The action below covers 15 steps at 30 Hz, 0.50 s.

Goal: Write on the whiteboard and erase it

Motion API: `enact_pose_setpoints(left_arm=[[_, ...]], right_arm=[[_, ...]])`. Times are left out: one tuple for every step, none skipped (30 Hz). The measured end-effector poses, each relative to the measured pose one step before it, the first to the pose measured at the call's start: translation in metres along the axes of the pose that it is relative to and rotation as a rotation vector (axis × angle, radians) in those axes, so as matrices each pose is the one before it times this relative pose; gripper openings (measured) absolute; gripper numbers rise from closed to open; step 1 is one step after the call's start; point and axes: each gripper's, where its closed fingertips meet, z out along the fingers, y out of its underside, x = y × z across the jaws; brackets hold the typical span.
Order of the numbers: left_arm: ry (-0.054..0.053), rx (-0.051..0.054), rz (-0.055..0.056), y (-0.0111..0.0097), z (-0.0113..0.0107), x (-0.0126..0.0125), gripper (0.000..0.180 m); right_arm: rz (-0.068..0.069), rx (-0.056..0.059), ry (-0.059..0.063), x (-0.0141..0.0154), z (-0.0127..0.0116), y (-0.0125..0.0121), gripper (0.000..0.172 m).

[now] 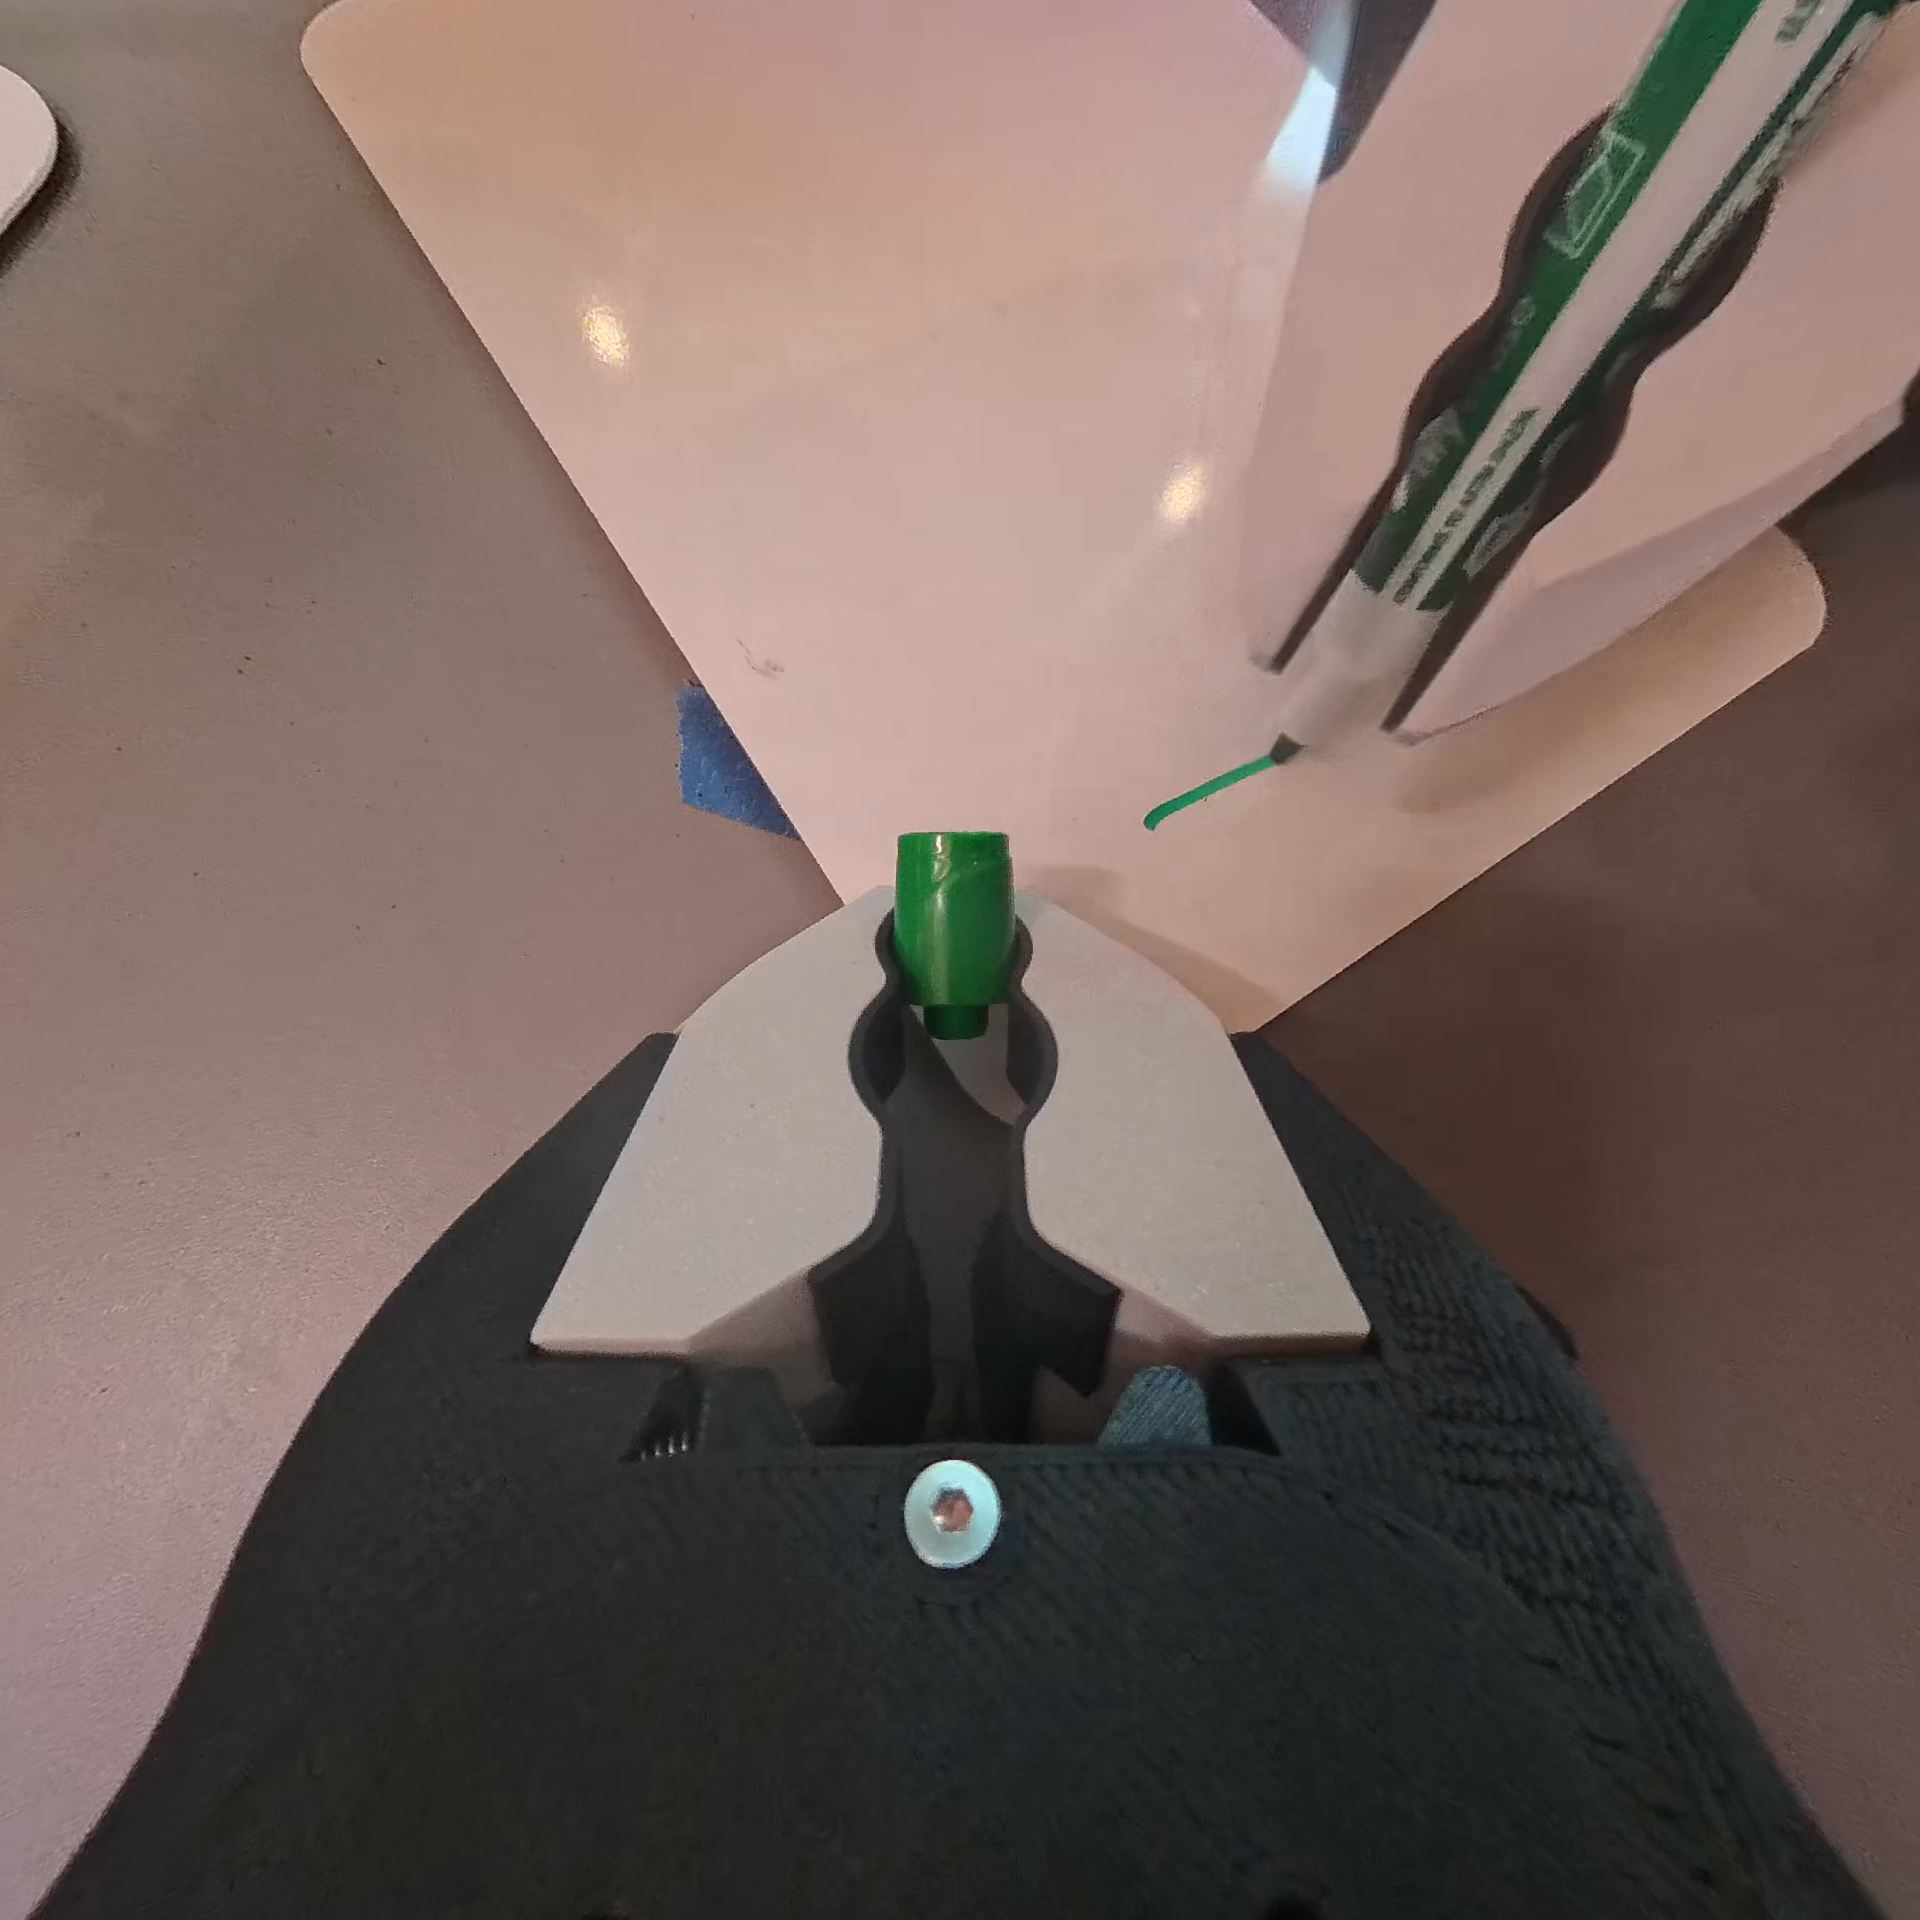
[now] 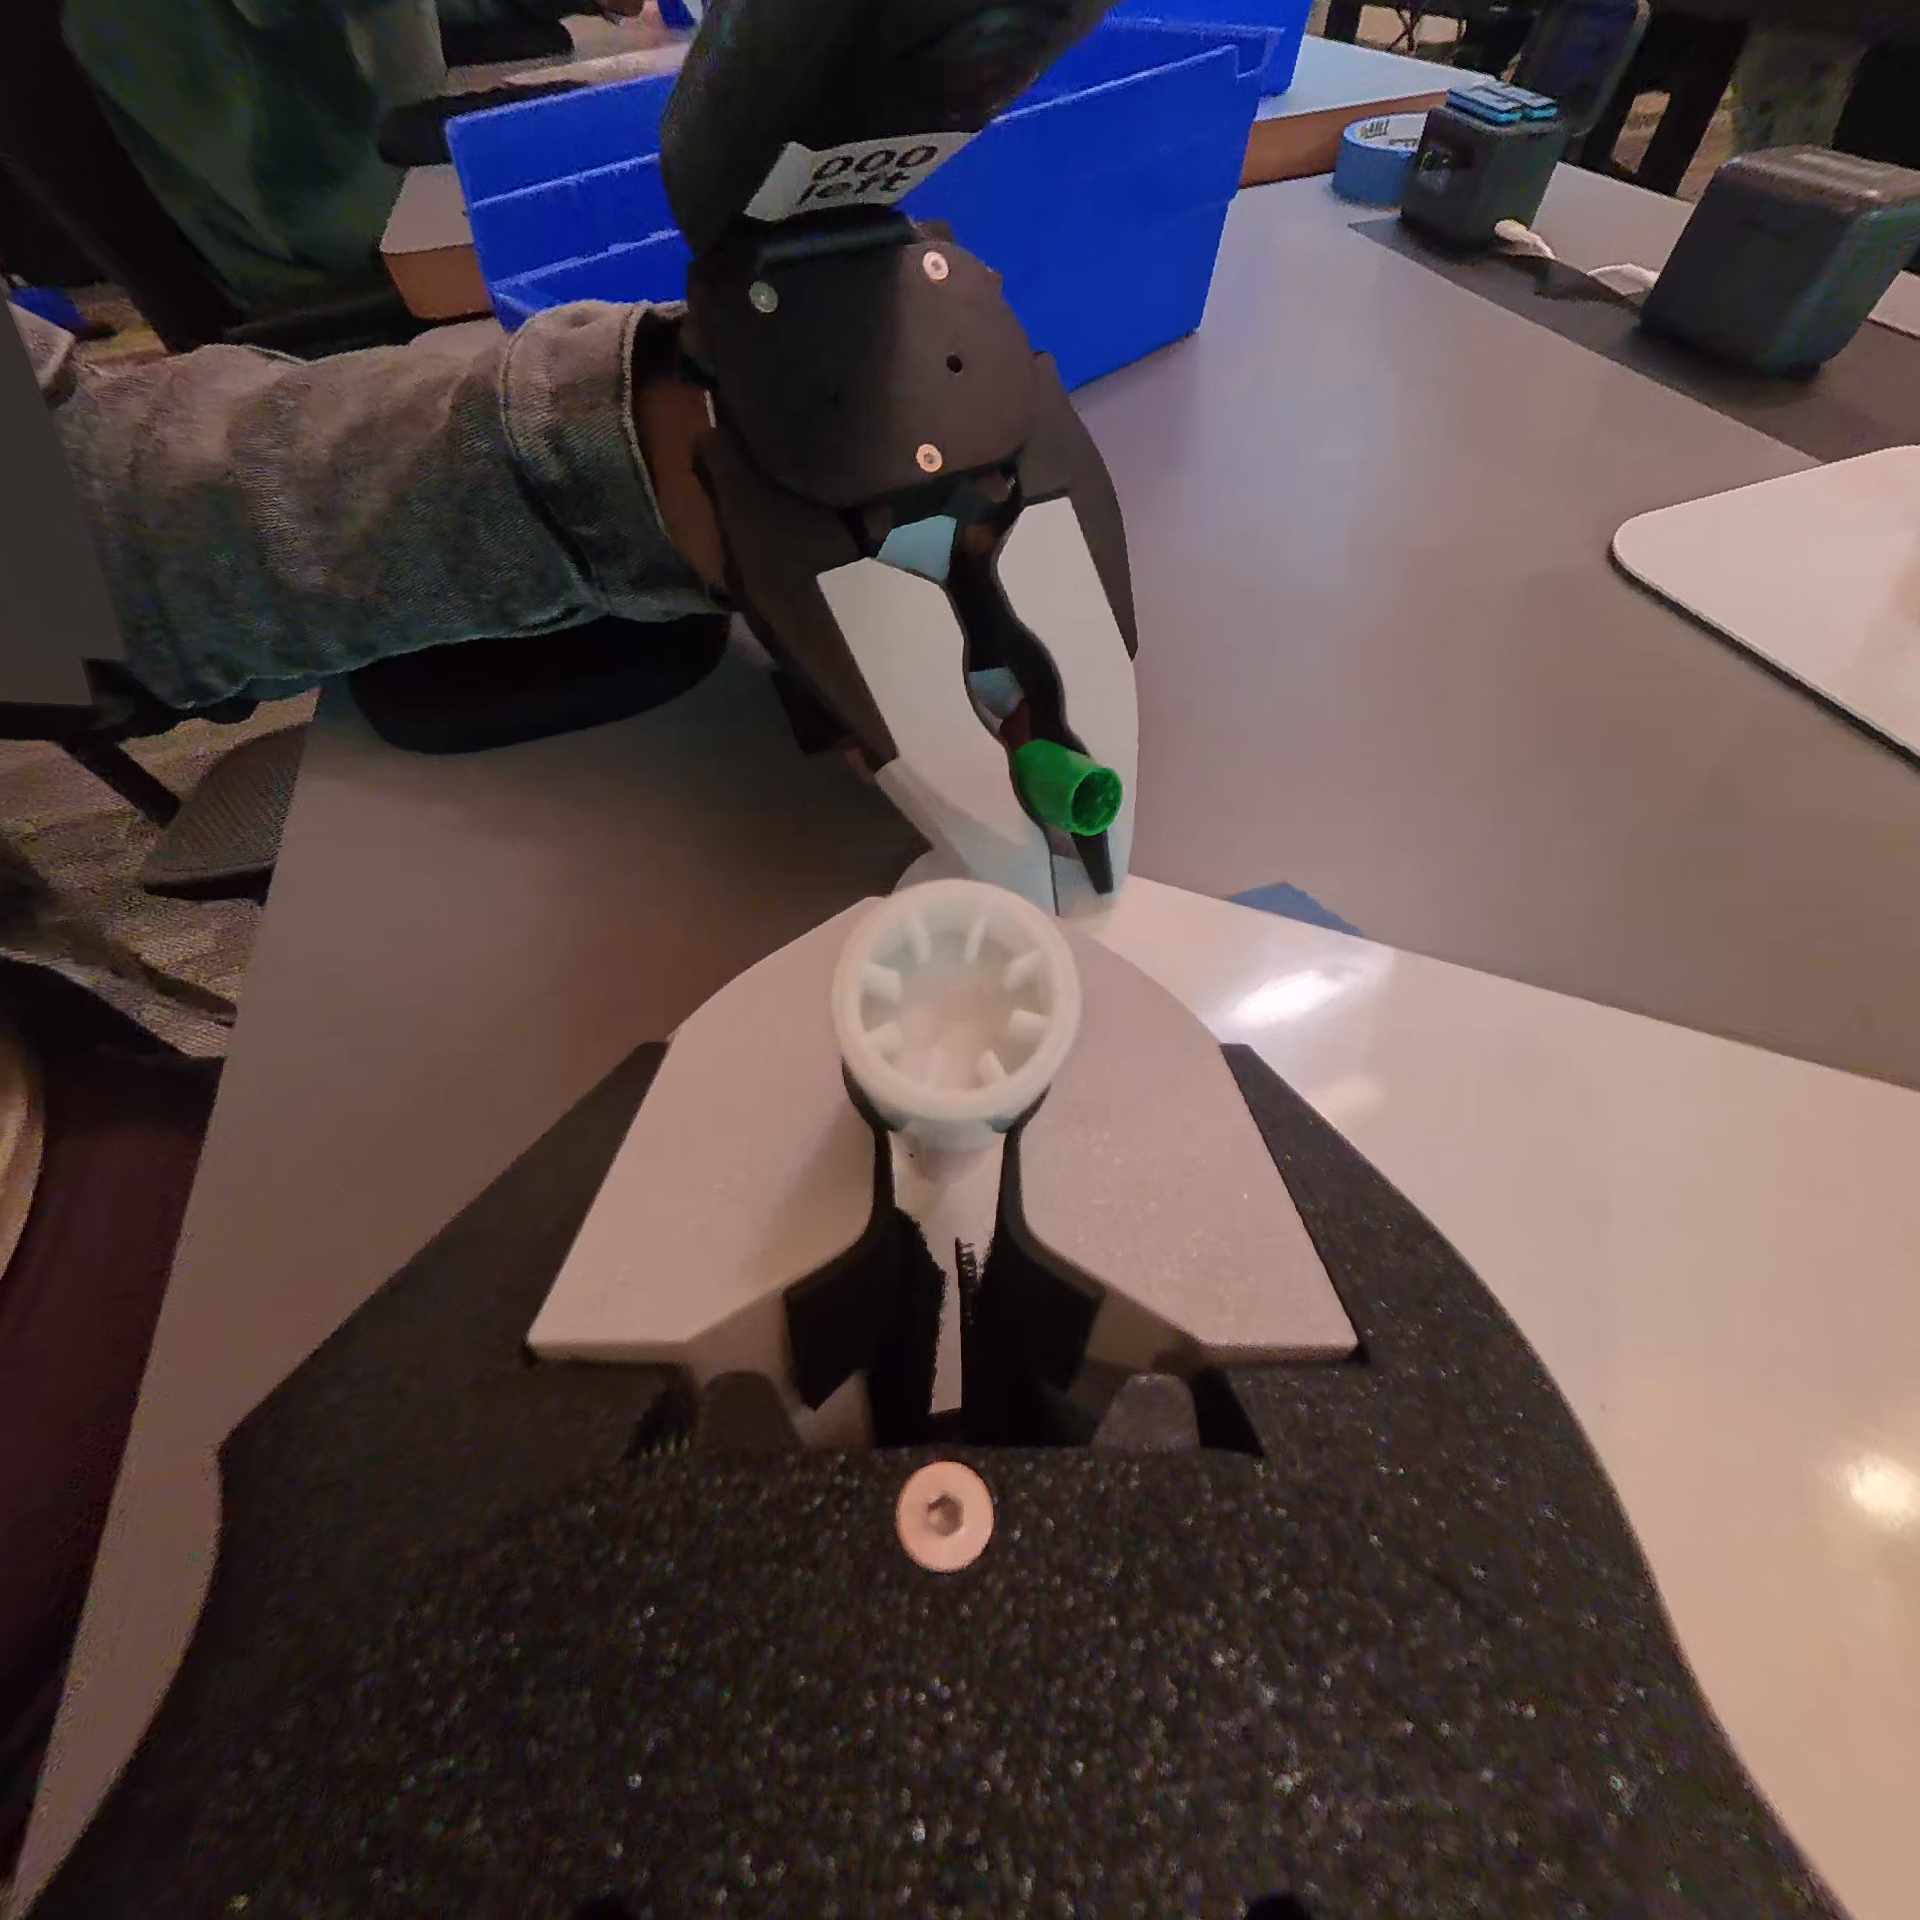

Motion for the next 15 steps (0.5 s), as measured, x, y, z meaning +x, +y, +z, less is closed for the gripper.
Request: enact_pose_setpoints(left_arm=[[0.0002,0.0003,-0.0003,-0.00004,0.00002,0.00004,0.015],[0.0002,0.0002,-0.0006,-0.00002,-0.00001,-0.00003,0.015],[-0.0002,-0.0001,-0.0002,0.00001,-0.00001,-0.00001,0.015],[-0.0007,-0.0004,0.0008,0.00003,0.00002,0.00004,0.015],[-0.0006,-0.0005,0.0009,0.00004,0.00002,0.00004,0.015],[0.0001,-0.0005,0.0014,-0.00003,0.00009,0.00007,0.015],[0.0003,-0.0002,0.0011,-0.00003,0.00007,0.00025,0.015],[-0.0002,0.0003,0.0008,-0.00005,0.00005,0.00001,0.015],[0.0000,0.0003,0.0001,0.00002,-0.00004,0.00003,0.015],[0.0009,0.0005,-0.0008,-0.00003,-0.00002,-0.00002,0.015],[0.0016,0.0006,-0.0016,0.00004,0.00003,0.00002,0.015],[0.0016,0.0006,-0.0016,-0.00003,-0.00004,0.00004,0.015],[0.0007,0.0000,-0.0004,0.00003,-0.00005,-0.00007,0.015],[0.0000,-0.0004,0.0006,0.00004,0.00000,0.00005,0.015],[0.0006,-0.0005,0.0013,0.00003,-0.00012,0.00021,0.015]], right_arm=[[0.0069,-0.0006,0.0002,-0.00330,-0.00534,0.00244,0.016],[0.0073,-0.0007,0.0004,-0.00314,-0.00533,0.00245,0.016],[0.0062,-0.0001,0.0018,-0.00256,-0.00493,0.00224,0.016],[0.0063,0.0007,0.0035,-0.00133,-0.00374,0.00161,0.016],[0.0061,0.0027,0.0021,-0.00024,-0.00188,0.00047,0.016],[0.0037,0.0078,0.0000,0.00096,0.00009,-0.00128,0.016],[0.0004,0.0186,0.0017,0.00227,0.00175,-0.00367,0.016],[0.0004,0.0231,0.0011,0.00309,0.00331,-0.00478,0.016],[0.0004,0.0117,-0.0028,0.00313,0.00501,-0.00380,0.016],[-0.0050,0.0006,-0.0026,0.00320,0.00610,-0.00244,0.016],[-0.0103,-0.0051,-0.0008,0.00307,0.00631,-0.00170,0.016],[-0.0099,-0.0092,-0.0042,0.00229,0.00607,-0.00107,0.016],[-0.0055,-0.0088,-0.0095,0.00099,0.00556,-0.00074,0.016],[-0.0013,-0.0061,-0.0126,-0.00018,0.00463,-0.00084,0.016],[-0.0011,-0.0084,-0.0085,-0.00035,0.00362,-0.00012,0.016]])
